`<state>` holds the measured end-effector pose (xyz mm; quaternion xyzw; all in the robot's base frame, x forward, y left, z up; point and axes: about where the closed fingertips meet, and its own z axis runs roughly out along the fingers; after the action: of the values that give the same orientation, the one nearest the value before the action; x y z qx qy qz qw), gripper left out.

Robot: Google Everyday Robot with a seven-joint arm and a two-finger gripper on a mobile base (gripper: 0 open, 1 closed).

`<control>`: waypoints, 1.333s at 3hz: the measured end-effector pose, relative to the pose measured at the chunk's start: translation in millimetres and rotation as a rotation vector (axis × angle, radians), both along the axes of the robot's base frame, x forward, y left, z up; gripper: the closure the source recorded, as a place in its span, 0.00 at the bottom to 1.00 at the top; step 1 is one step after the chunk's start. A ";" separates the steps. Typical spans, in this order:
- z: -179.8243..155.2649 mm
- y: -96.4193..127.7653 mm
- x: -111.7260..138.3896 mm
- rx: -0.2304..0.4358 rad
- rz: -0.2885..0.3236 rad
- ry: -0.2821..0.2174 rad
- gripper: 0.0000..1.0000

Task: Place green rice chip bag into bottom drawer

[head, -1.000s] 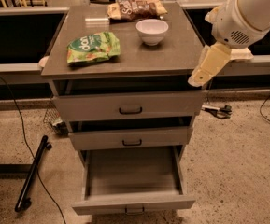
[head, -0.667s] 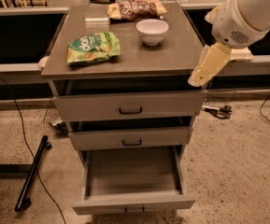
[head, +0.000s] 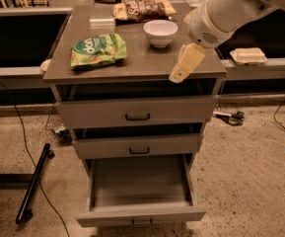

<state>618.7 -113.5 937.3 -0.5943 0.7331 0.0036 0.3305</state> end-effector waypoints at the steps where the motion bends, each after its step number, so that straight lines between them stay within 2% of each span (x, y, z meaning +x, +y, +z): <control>1: -16.0 29.4 35.4 0.037 0.028 -0.016 0.00; 2: -31.3 54.9 64.0 0.097 0.045 -0.035 0.00; 3: -31.3 54.9 64.0 0.097 0.045 -0.035 0.00; 4: -27.4 77.8 80.8 0.108 0.081 -0.058 0.00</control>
Offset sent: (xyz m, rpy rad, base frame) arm 0.0950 0.0820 -0.0411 0.1677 -0.0658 0.0634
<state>699.5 -35.8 909.9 -0.6048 0.6972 0.0394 0.3828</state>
